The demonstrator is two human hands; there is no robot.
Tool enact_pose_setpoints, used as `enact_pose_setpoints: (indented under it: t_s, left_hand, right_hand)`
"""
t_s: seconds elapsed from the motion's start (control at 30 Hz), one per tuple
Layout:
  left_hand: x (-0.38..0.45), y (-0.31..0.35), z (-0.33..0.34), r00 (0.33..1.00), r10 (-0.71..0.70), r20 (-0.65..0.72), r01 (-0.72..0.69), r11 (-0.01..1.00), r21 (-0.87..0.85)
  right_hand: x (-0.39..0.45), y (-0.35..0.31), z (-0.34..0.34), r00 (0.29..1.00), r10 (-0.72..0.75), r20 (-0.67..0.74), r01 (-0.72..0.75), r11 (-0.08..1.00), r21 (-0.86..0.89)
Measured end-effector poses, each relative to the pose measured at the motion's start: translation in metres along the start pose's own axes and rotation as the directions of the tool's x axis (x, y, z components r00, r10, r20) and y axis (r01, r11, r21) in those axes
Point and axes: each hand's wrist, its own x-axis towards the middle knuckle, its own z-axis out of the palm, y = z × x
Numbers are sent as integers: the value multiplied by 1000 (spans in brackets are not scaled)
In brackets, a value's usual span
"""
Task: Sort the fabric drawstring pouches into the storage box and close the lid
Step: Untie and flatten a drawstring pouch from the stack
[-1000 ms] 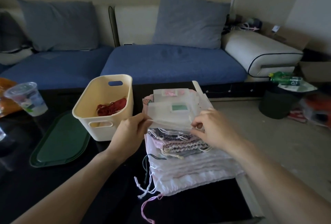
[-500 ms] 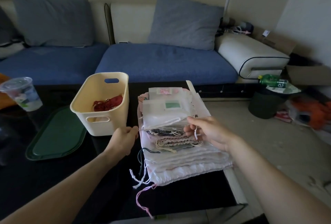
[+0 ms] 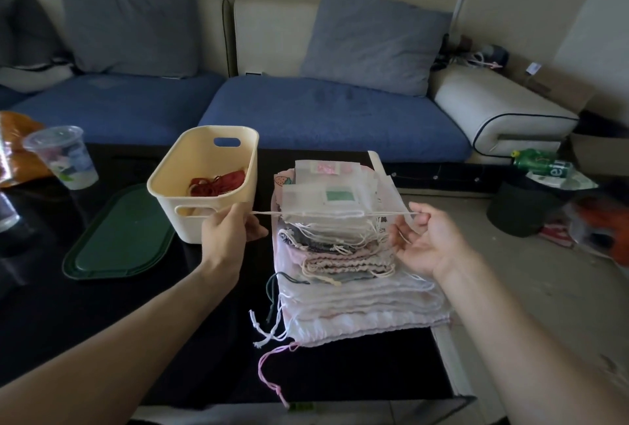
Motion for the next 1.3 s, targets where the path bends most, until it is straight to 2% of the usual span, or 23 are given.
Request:
enact_pose_setpoints:
  t_s: [0.13, 0.27, 0.3, 0.43, 0.5, 0.53, 0.6, 0.7, 0.77, 0.87, 1.03, 1.1, 1.2, 1.23, 1.3]
  left_hand:
    - [-3, 11, 11, 999, -30, 39, 35, 991, -131]
    - [-11, 12, 15, 970, 145, 194, -135, 989, -62]
    - [-13, 12, 16, 962, 156, 225, -142, 987, -78]
    - [-22, 19, 27, 927, 79, 366, -15, 985, -173]
    - [-28, 20, 30, 894, -5, 448, 61, 992, -110]
    - [-31, 18, 30, 875, -38, 483, 57, 998, -23]
    - [-34, 9, 28, 837, -36, 547, -89, 976, 199]
    - [-35, -3, 23, 772, 64, 632, -412, 808, 422]
    - [-33, -4, 22, 747, 121, 654, -512, 731, 450]
    - [-29, -3, 23, 741, 190, 644, -582, 661, 474]
    - [-16, -5, 19, 668, 268, 694, -713, 498, 494]
    - [-12, -6, 17, 657, 282, 699, -739, 425, 523]
    - [-10, -2, 16, 639, 326, 697, -767, 343, 543]
    - [-9, 0, 15, 651, 306, 695, -757, 319, 570]
    - [-7, 4, 14, 711, 172, 682, -702, 228, 675]
  right_hand:
    - [-1, 0, 2, 999, -41, -28, 46, 977, 210]
    - [-3, 2, 8, 997, -63, -38, 71, 966, 248]
    - [-4, 4, 10, 998, -60, -31, 67, 962, 266]
    - [-9, 12, 19, 997, -56, 56, 30, 921, 389]
    - [-10, 12, 24, 991, -90, 98, 40, 903, 427]
    - [-10, 11, 25, 988, -106, 110, 50, 904, 426]
    - [-12, 8, 29, 981, -127, 146, 74, 943, 324]
    - [-8, 11, 33, 968, -154, 198, 171, 983, -72]
    - [-4, 14, 31, 950, -208, 233, 284, 884, -371]
    - [-7, 19, 27, 910, -181, 374, 408, 562, -720]
    - [-18, 23, 24, 899, 34, 437, 425, 172, -889]
    - [-19, 20, 22, 899, 27, 437, 432, 102, -896]
    - [-18, 13, 18, 902, -27, 430, 431, 63, -900]
    - [-18, 11, 17, 901, -35, 432, 434, 44, -900]
    - [-18, 9, 15, 896, -46, 442, 444, 31, -895]
